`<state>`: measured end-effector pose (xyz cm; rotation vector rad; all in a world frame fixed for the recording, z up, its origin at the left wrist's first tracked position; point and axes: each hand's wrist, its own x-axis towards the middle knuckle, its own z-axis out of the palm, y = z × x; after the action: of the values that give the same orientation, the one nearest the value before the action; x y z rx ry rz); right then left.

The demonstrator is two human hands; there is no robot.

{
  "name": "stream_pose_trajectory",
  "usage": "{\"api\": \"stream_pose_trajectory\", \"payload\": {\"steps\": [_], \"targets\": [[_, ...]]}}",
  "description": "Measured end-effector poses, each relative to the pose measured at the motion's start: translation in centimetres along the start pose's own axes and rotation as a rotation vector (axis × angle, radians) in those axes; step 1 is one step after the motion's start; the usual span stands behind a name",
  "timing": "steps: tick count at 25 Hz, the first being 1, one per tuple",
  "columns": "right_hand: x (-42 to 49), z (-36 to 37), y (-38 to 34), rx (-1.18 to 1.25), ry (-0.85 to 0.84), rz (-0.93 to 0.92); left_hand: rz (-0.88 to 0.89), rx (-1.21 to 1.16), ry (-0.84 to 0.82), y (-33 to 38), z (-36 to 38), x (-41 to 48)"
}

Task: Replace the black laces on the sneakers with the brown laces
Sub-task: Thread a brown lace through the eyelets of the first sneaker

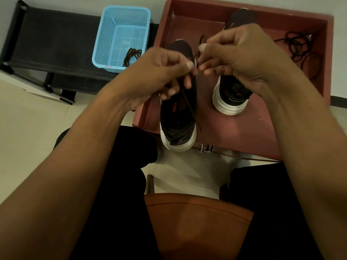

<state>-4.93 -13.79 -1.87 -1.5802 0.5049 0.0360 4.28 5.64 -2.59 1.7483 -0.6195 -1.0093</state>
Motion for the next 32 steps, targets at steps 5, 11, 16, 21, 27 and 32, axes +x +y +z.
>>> {"api": "stream_pose_trajectory", "payload": {"steps": [5, 11, 16, 21, 27, 32], "targets": [[-1.3, 0.8, -0.7, -0.312, -0.426, 0.058, 0.043, -0.174, 0.251, -0.1, -0.9, 0.6], [-1.2, 1.8, -0.3, -0.397, -0.523, 0.046, 0.073, -0.275, 0.31, 0.2, -1.1, 0.7], [0.0, 1.8, 0.5, -0.096, -0.225, -0.028, -0.036, 0.207, 0.49, -1.1, -2.1, 0.6], [1.0, 2.4, 1.8, -0.107, -0.044, -0.1, -0.262, 0.485, 0.311, -1.8, -1.8, -0.2], [1.7, 3.0, 2.7, -0.387, 0.015, -0.197, -0.281, 0.27, 0.326, -1.9, -2.1, -0.3], [1.6, 3.6, 3.0, -0.47, 0.039, -0.252, -0.332, 0.174, 0.307, -2.0, -2.5, -0.2]]}}
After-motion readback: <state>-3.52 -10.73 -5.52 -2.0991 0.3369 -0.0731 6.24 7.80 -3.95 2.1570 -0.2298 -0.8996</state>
